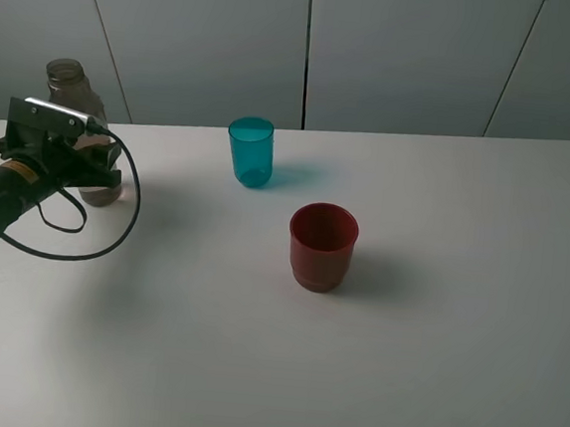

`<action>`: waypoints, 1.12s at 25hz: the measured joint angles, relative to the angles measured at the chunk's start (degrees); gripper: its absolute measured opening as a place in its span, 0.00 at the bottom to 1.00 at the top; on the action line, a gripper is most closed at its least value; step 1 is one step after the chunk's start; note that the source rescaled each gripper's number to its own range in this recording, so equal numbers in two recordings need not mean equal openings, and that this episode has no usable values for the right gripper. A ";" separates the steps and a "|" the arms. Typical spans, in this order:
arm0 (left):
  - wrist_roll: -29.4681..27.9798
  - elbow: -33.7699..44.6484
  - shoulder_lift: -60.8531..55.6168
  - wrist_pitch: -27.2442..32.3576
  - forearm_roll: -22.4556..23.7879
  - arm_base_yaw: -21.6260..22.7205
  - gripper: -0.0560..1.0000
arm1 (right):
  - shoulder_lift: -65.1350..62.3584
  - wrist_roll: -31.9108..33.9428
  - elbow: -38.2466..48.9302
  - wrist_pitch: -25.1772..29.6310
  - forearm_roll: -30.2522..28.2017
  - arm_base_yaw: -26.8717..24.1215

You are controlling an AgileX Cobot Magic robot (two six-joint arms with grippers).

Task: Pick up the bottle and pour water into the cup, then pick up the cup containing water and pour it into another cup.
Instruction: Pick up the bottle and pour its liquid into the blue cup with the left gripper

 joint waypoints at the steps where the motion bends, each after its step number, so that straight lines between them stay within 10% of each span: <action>1: 0.00 0.00 -0.42 0.27 0.00 0.00 0.10 | 0.00 0.00 0.00 0.00 0.00 0.00; 13: 0.00 0.10 -9.30 2.06 0.27 0.00 0.09 | 0.00 0.00 0.00 0.00 0.00 0.00; 28: 0.00 -3.27 -17.73 23.96 3.06 -2.69 0.09 | 0.00 0.00 0.00 0.00 0.00 0.00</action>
